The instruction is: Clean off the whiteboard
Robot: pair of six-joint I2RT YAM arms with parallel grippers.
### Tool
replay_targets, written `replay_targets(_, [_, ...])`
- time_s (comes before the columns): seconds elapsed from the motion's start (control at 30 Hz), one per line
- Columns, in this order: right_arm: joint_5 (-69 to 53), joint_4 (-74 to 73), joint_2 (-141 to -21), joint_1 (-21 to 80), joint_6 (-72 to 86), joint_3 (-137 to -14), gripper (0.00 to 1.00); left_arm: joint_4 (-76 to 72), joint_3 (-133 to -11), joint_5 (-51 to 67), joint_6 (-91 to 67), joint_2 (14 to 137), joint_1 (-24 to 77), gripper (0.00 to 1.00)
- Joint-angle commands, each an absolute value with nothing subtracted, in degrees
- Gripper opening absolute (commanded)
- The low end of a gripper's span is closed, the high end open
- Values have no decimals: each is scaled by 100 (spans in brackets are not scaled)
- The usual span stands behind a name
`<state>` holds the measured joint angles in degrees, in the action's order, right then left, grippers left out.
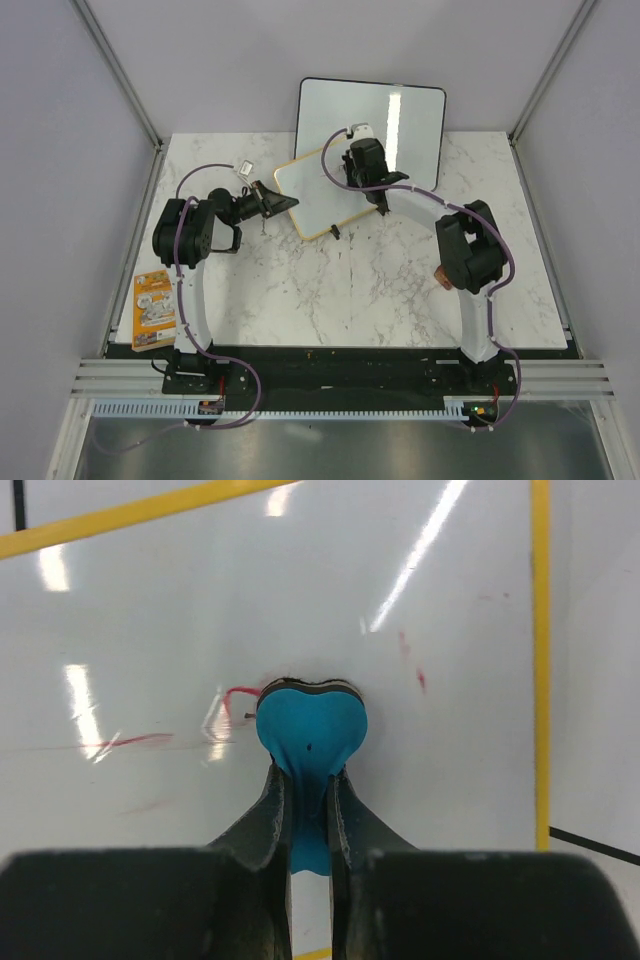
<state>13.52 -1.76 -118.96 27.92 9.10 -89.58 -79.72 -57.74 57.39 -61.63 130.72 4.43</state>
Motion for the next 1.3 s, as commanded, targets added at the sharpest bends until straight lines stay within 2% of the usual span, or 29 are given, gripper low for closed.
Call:
replay_targets(0.0, [792,-114,-12217,3155,791,-9255,0,-9527,-5695,6144,-5959,13175,545,2])
replay_targets(0.37, [606,-132,-12744,4025,721,-9457,0,-9527,-5678,6144,-5959,13166,536,2])
replay_targets(0.47, [1009,-176,-12735,4025,791,-9492,0,-9527,-5669,6135,-5950,13157,545,2])
replay_targets(0.87, [1837,-158,-12287,2620,1353,-8895,0,-9527,-5678,6152,-5941,13157,562,2])
replay_targets(1.07, [1837,-246,-12375,1891,1319,-8912,0,-9527,-5704,6170,-5950,13166,562,2])
replay_targets(1.27, [1275,-281,-12384,1828,1301,-9000,0,-9527,-5722,6179,-5977,13175,562,2])
